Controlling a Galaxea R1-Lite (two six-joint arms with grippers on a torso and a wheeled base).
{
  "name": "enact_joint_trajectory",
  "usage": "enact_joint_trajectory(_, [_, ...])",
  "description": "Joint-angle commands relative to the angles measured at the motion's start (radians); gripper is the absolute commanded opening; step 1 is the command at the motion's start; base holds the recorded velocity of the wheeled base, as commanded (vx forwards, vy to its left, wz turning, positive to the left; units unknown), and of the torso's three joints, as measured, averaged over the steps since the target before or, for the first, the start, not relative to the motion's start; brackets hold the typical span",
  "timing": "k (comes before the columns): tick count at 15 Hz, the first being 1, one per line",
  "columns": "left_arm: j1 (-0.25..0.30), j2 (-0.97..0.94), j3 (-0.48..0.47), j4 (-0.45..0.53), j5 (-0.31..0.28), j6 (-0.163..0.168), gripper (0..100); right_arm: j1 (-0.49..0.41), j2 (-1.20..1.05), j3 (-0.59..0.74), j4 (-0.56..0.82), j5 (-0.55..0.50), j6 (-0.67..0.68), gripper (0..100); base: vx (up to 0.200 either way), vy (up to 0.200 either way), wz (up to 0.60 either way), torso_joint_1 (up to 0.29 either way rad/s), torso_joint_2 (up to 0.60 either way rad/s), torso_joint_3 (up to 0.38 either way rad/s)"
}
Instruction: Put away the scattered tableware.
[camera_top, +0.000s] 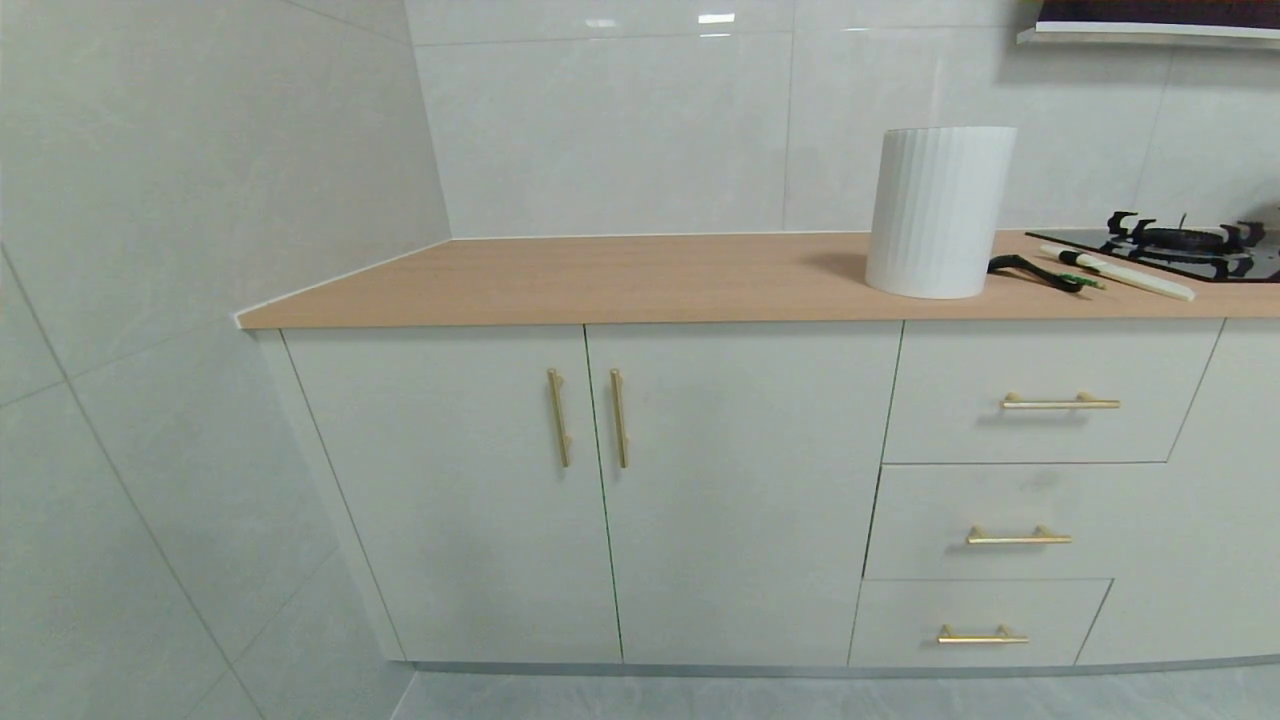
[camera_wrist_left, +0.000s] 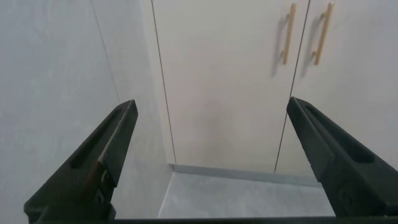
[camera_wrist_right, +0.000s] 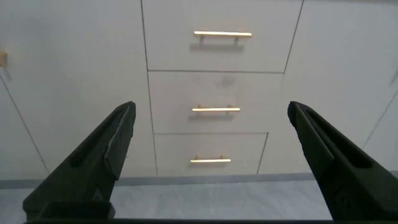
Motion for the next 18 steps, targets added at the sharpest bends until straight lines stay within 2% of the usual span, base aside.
enact_joint_trajectory(1, [0.0,-0.002,0.004,0.001,0.001,0.003,100,0.001,0.003,0.005,0.001,0.0,0.0,100,0.0,0.0,0.0,0.0,0.0,0.0])
enact_joint_trajectory(3, [0.0,-0.002,0.004,-0.001,0.001,0.006,100,0.001,0.002,0.005,0.001,0.003,-0.006,100,0.0,0.0,0.0,0.0,0.0,0.0])
enact_joint_trajectory(4, [0.0,-0.002,0.004,0.001,-0.052,0.001,100,0.001,0.003,0.004,0.012,0.108,-0.003,100,0.0,0.0,0.0,0.0,0.0,0.0])
enact_joint_trajectory(5, [0.0,-0.002,0.004,0.045,-0.141,0.006,100,0.001,0.003,0.005,0.013,0.146,-0.023,100,0.0,0.0,0.0,0.0,0.0,0.0])
enact_joint_trajectory(6, [0.0,-0.002,0.004,0.055,-0.142,0.005,100,0.001,0.003,0.005,0.03,0.137,-0.039,100,0.0,0.0,0.0,0.0,0.0,0.0])
enact_joint_trajectory(8, [0.0,-0.002,0.004,0.045,-0.139,0.001,100,-0.001,0.0,0.002,0.056,0.114,0.058,100,0.0,0.0,0.0,0.0,0.0,0.0])
enact_joint_trajectory(9, [0.0,-0.002,0.004,0.045,-0.139,0.0,100,-0.001,0.0,0.002,0.056,0.068,0.083,100,0.0,0.0,0.0,0.0,0.0,0.0])
enact_joint_trajectory(10, [0.0,-0.002,0.004,0.044,-0.139,-0.002,100,-0.001,0.002,0.004,0.056,0.071,0.081,100,0.0,0.0,0.0,0.0,0.0,0.0])
enact_joint_trajectory(12, [0.0,-0.002,0.004,0.042,-0.139,-0.037,100,-0.001,0.002,0.004,0.056,0.071,0.07,100,0.0,0.0,0.0,0.0,0.0,0.0])
enact_joint_trajectory(14, [0.0,-0.002,0.004,0.042,-0.139,-0.046,100,-0.001,0.0,0.004,0.054,0.071,0.076,100,0.0,0.0,0.0,0.0,0.0,0.0])
enact_joint_trajectory(18, [0.0,-0.002,0.004,0.042,-0.139,-0.045,100,-0.001,0.0,0.004,0.054,0.071,0.076,100,0.0,0.0,0.0,0.0,0.0,0.0])
